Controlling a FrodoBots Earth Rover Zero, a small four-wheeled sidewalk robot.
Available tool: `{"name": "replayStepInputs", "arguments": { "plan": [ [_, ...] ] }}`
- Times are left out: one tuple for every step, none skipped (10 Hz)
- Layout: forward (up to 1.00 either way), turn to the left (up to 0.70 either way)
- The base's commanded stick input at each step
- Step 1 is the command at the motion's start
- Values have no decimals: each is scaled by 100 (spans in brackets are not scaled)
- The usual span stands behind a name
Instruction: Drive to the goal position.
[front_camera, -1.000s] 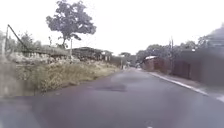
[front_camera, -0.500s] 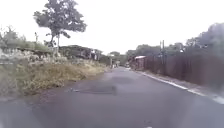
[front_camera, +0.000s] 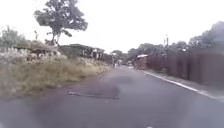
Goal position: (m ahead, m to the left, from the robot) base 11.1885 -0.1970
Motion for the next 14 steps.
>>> {"name": "replayStepInputs", "arguments": {
  "plan": [
    [70, -14],
    [70, 0],
    [70, 0],
    [70, 0],
    [70, 0],
    [70, 0],
    [70, 0],
    [70, 0],
    [70, 0],
    [70, 0],
    [70, 0],
    [70, -35],
    [70, -35],
    [70, -35]
  ]
}}
